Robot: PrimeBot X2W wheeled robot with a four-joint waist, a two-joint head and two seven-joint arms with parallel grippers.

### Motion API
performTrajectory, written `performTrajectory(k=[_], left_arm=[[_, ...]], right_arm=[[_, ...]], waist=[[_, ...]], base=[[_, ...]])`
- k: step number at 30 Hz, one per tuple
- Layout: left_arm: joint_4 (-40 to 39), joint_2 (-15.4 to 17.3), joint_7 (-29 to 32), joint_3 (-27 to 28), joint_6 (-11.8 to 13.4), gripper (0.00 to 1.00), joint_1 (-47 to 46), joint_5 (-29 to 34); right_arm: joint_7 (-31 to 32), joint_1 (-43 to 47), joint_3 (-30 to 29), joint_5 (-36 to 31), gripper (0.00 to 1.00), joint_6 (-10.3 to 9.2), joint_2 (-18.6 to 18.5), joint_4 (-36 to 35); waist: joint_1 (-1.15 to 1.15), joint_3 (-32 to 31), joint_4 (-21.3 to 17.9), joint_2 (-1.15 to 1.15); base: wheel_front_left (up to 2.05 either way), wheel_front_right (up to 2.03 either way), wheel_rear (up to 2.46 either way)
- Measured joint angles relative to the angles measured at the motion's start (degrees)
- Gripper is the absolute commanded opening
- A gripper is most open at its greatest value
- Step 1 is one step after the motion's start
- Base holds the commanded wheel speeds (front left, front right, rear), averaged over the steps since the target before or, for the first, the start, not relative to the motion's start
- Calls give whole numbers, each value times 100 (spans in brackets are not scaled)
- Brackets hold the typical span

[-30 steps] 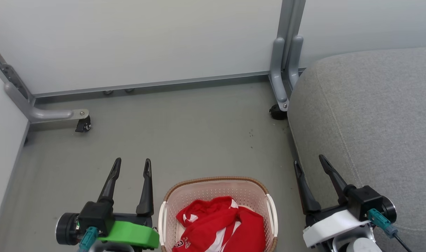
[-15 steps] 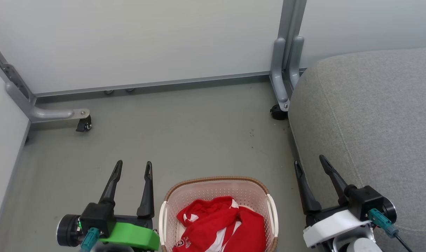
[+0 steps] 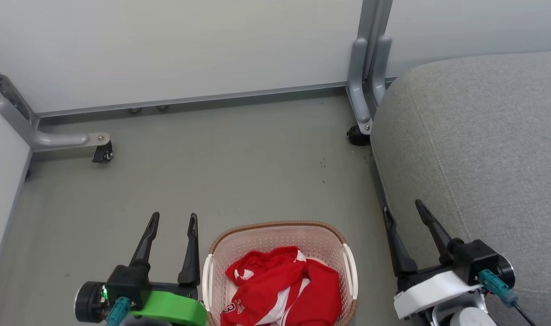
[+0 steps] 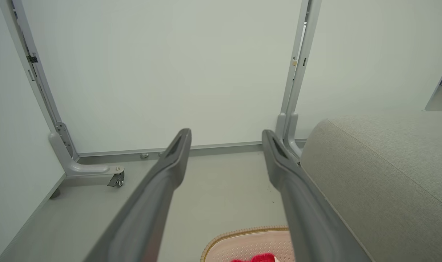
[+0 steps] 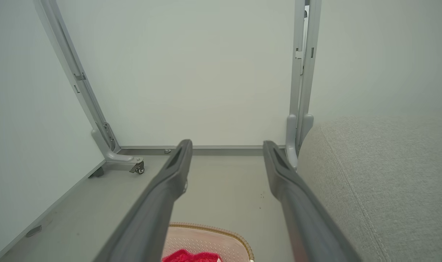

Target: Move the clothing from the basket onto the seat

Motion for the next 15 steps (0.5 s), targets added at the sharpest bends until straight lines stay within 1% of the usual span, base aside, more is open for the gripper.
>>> performTrajectory(k=[6, 9, 15], left_arm=[[36, 0, 0, -58, -18, 100, -159, 73], [125, 0, -1, -132, -94, 100, -337, 94], [506, 1, -1, -374, -266, 100, -920, 420]], right_arm=[[0, -163, -127, -24, 100, 0, 3, -78], [0, -316, -303, -90, 100, 0, 2, -178], [0, -767, -681, -244, 100, 1, 1, -444]], waist=[[0, 311, -65, 0], [0, 537, -93, 0], [0, 1120, -150, 0]], base=[[0, 0, 0], [0, 0, 0], [0, 0, 0]])
